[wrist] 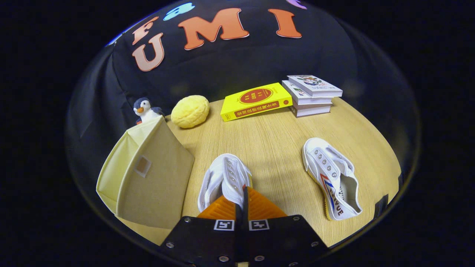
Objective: Open the storage box then place both shoes into the box .Put the left shoe in first, then the right shoe, with the right side of both shoes facing outward in a uniform manner.
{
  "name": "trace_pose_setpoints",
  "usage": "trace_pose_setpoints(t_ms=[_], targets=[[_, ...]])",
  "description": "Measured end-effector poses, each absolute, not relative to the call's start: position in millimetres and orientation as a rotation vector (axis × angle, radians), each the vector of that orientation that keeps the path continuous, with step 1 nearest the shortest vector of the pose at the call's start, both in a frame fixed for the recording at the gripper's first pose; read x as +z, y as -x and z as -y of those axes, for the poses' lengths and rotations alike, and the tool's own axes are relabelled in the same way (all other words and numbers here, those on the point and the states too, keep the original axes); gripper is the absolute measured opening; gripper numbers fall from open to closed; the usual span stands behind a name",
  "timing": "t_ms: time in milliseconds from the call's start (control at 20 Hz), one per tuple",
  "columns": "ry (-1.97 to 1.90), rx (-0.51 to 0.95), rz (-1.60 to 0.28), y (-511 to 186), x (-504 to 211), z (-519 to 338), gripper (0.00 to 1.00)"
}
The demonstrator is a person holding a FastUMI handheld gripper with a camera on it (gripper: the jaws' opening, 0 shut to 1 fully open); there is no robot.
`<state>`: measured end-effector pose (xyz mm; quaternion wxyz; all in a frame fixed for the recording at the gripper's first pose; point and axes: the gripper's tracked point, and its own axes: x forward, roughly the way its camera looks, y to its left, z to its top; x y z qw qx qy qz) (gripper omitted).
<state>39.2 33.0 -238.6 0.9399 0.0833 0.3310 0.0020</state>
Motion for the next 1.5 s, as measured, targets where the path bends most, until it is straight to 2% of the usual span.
trace_pose_setpoints(t_ms=[350,700,1100,1500], targets=[[-0.205,-0.05,-0.555,-35,-149,-77,0.0],[-0.28,-0.019,-0.49,-37,-93,-160,0.0],[-0.292,0.031,-0.562,-50,-120,-252,0.0],[-0.272,-0.034,-0.643,-70,-168,-294,0.0]])
